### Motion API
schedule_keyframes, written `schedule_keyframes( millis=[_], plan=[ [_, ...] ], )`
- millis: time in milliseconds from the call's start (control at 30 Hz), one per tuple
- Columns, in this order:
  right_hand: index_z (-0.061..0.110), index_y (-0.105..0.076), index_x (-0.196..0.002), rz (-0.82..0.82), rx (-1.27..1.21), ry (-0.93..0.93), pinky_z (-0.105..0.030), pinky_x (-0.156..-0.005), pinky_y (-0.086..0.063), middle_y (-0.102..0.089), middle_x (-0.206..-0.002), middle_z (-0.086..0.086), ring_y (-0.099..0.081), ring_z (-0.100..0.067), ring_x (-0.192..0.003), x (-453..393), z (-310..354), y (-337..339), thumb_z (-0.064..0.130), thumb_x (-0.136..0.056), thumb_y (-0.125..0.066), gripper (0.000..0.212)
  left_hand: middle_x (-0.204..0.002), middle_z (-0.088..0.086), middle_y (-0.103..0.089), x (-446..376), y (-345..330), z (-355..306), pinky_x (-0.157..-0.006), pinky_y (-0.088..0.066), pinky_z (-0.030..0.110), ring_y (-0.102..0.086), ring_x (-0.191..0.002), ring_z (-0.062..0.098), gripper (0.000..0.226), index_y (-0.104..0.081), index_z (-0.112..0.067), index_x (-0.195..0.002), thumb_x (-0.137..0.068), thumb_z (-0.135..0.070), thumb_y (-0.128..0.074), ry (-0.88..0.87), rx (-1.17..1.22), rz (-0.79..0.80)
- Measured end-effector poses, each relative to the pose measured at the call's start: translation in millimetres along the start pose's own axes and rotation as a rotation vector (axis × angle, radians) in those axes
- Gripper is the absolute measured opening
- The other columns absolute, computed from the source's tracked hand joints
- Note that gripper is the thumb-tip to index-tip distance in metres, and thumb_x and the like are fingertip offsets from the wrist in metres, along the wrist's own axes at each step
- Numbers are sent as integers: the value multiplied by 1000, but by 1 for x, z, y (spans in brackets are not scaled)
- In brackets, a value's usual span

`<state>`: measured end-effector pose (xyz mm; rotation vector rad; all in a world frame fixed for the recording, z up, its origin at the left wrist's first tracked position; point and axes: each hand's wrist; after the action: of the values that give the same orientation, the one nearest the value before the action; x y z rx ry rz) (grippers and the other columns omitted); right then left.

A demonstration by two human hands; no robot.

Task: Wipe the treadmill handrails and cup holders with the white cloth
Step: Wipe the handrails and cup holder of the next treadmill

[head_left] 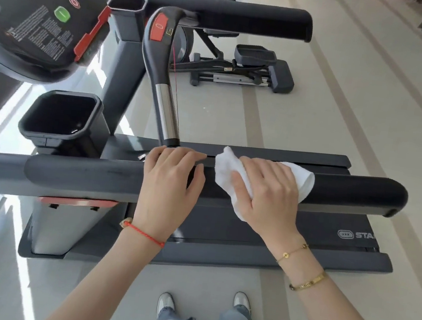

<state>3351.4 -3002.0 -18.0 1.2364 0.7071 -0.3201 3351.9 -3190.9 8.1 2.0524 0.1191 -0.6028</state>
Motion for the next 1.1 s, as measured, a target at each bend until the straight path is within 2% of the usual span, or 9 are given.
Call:
schedule_keyframes(
  millis=[300, 433, 533, 600, 700, 800, 900, 1033, 1100],
  plan=[
    [13, -67, -95, 48, 64, -94, -37, -75, -44, -67, -81, 1, -60, -23, -77, 26, -140, 66, 33, -99, -42, 33, -94, -6, -70, -17, -67, -102, -102, -36, 40, -63, -86, 18, 17, -70, -16, -104, -95, -17, -56, 26, 24, 34],
    [24, -55, -74, 422, 42, -213, -34, -60, -36, -58, -61, 5, -57, -21, -63, 5, -190, 94, 54, -92, -29, 44, -93, -7, -71, -21, -90, -141, -101, -37, 43, -64, -84, 18, 16, -71, -18, -98, -96, -20, -56, 53, -1, 59],
    [43, -57, -77, 717, -172, -331, -31, -60, -46, -61, -58, 13, -61, -10, -62, -13, -213, 104, 69, -84, -28, 39, -93, -8, -71, -20, -104, -167, -101, -36, 44, -64, -87, 17, 18, -70, -20, -97, -98, -24, -54, 77, -21, 98],
    [45, -59, -88, 681, -200, -271, -33, -65, -49, -64, -67, 17, -62, -8, -68, -6, -218, 105, 70, -86, -29, 39, -93, -8, -71, -20, -111, -180, -101, -35, 43, -64, -89, 17, 18, -70, -20, -98, -98, -27, -53, 85, -36, 103],
    [36, -62, -113, 382, -237, -97, -35, -85, -46, -66, -103, 17, -60, -13, -97, 28, -221, 105, 58, -95, -35, 39, -96, -8, -72, -22, -119, -195, -101, -32, 40, -64, -92, 17, 21, -70, -20, -100, -98, -29, -51, 95, -52, 108],
    [26, -59, -123, 223, -342, -84, -32, -99, -39, -59, -121, 12, -51, -15, -113, 55, -231, 102, 47, -96, -46, 37, -99, -8, -71, -23, -127, -208, -103, -31, 40, -63, -95, 18, 31, -70, -20, -105, -99, -34, -43, 96, -94, 134],
    [37, -58, -115, 262, -407, -182, -25, -89, -43, -60, -110, 19, -54, -6, -104, 51, -240, 99, 57, -92, -48, 32, -100, -9, -71, -23, -134, -218, -103, -31, 40, -62, -96, 18, 34, -69, -23, -106, -99, -36, -38, 94, -123, 143],
    [31, -65, -91, 436, -916, -626, -36, -58, -52, -66, -75, 2, -67, -20, -63, 29, -259, 101, 59, -88, -57, 29, -95, -8, -70, -23, -138, -222, -101, -31, 41, -62, -93, 20, 33, -69, -23, -104, -99, -36, -39, 108, -147, 110],
    [32, -64, -88, 410, -886, -642, -36, -61, -52, -64, -71, 4, -66, -18, -64, 33, -261, 100, 57, -90, -55, 27, -93, -8, -70, -23, -140, -223, -99, -30, 40, -62, -92, 20, 31, -69, -23, -102, -99, -35, -40, 113, -153, 93]
  ],
)
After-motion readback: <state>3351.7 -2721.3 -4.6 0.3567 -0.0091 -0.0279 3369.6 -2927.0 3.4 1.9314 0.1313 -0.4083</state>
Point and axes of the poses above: each hand's wrist, its own x-axis away from the middle knuckle, its own y-axis out of the back of the hand, z = x × y
